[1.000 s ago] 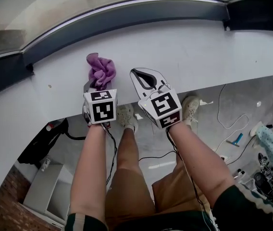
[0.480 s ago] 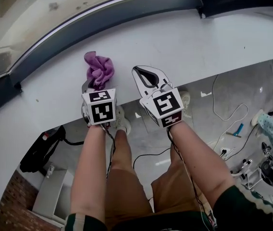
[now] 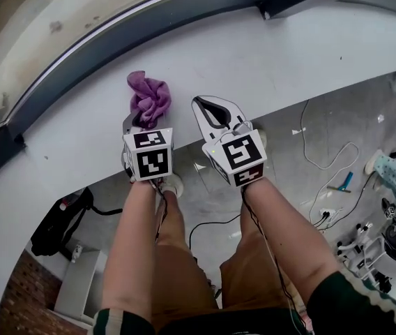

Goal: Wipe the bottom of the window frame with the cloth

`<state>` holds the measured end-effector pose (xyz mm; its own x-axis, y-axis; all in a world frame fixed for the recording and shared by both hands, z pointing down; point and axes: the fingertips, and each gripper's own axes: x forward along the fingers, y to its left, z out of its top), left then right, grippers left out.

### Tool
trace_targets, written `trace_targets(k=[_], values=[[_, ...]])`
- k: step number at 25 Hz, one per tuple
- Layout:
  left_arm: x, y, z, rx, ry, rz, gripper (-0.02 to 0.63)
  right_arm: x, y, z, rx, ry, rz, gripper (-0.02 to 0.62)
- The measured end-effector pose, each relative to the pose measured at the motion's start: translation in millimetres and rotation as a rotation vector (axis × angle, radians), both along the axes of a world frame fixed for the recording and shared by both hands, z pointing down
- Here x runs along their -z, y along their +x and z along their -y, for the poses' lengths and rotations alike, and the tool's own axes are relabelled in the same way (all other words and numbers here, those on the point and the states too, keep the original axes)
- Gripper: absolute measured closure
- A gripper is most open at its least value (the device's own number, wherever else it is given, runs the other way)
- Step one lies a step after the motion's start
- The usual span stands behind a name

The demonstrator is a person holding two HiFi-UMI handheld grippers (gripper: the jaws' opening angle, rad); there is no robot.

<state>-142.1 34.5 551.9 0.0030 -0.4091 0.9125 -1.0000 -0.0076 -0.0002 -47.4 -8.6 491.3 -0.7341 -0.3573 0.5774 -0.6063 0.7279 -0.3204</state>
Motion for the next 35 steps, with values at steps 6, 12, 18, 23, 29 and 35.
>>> trace_targets(k=[6,12,18,23,29,35], values=[[-0.1,30.8,16.6,-0.014,0.007,-0.001,0.499,-0.9,35.8,17.7,-0.044,0.005,-0.005,0.581],[-0.3,55.0,31.7,-0.028,0.017,0.002,0.499,-3.2,77.7,29.2,-0.083,0.002,-0.014,0.581],[0.5,102.0,56.7,-0.097,0.041,0.012,0.499,-2.0,117.0,39.6,-0.116,0.006,-0.016,0.581],[3.9,148.3,81.6,-0.149,0.071,0.001,0.499,4.9,141.4,52.0,-0.159,0.016,-0.001,0.581],[2.7,195.1,104.7,-0.190,0.071,-0.029,0.499,3.4,169.0,63.3,-0.174,0.022,0.002,0.581],[1.5,216.3,118.0,-0.166,0.075,-0.022,0.499,3.5,199.8,70.6,-0.190,0.027,-0.012,0.581]])
